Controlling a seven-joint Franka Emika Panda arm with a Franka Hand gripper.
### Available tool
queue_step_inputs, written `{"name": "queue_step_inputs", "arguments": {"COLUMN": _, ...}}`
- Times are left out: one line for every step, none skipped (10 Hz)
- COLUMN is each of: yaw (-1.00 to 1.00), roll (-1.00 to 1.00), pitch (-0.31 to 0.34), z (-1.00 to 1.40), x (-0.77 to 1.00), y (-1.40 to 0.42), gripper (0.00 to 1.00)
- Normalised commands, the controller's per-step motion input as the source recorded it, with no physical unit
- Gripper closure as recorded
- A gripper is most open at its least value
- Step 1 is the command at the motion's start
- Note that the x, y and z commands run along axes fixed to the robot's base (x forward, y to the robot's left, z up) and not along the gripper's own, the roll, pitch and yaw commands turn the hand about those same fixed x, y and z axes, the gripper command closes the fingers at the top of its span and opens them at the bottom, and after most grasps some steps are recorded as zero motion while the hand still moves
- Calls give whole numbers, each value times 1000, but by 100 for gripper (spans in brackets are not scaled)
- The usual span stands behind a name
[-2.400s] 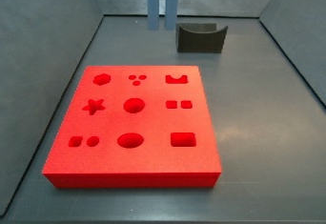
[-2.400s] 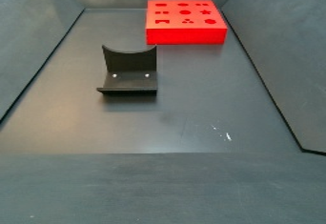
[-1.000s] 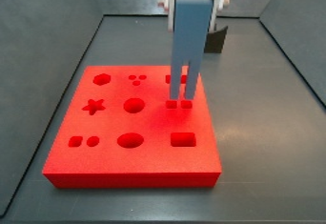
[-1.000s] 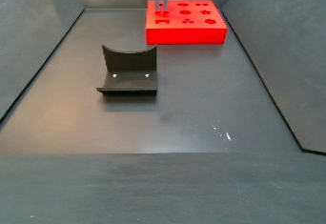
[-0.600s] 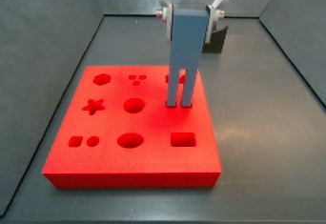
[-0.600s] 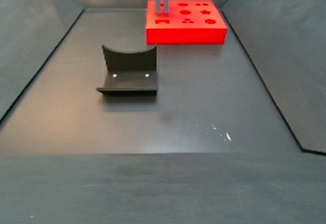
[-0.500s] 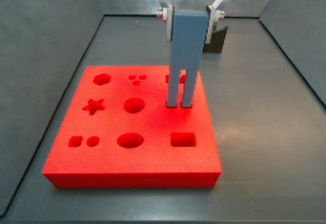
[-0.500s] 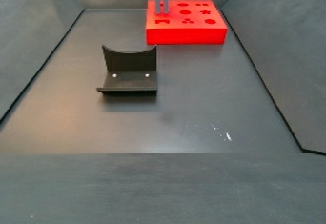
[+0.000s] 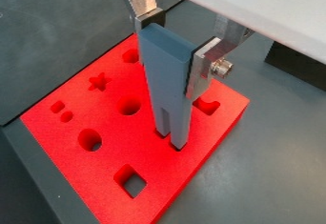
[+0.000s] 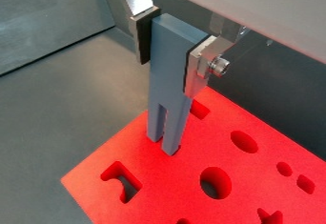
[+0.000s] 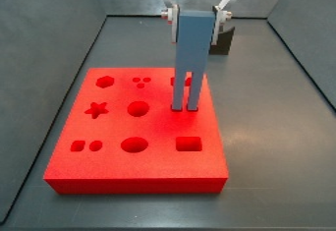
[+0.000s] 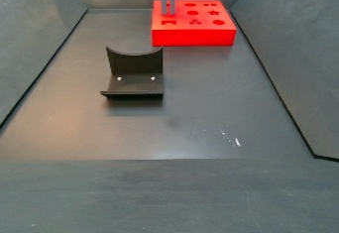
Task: Insert the double-square object.
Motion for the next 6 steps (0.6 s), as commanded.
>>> {"name": "queue_step_inputs", "arguments": {"yaw": 0, "roll": 0, "pitch": -40, "z": -103, "x": 0, "y": 0, "gripper": 100}}
{"name": "queue_step_inputs", "arguments": {"yaw": 0, "roll": 57, "pitch": -43, "z": -77, "x": 0, "y": -174, "gripper": 100}}
{"name": "queue_step_inputs", "arguments": {"yaw": 0, "roll": 71, "pitch": -31, "z": -83, "x": 0, "y": -206, "gripper": 100}}
{"name": "queue_step_inputs", "arguments": {"yaw": 0, "roll": 13, "pitch": -20, "z": -77, "x": 0, "y": -120, "gripper": 100}}
{"name": "queue_step_inputs", "arguments": {"yaw": 0, "roll": 0, "pitch": -3, "z": -9, "x": 0, "y": -11, "gripper": 100}}
{"name": "queue_step_inputs", "arguments": {"yaw": 0, "roll": 0, "pitch": -74, "z": -323, "x": 0, "y": 0, "gripper": 100}}
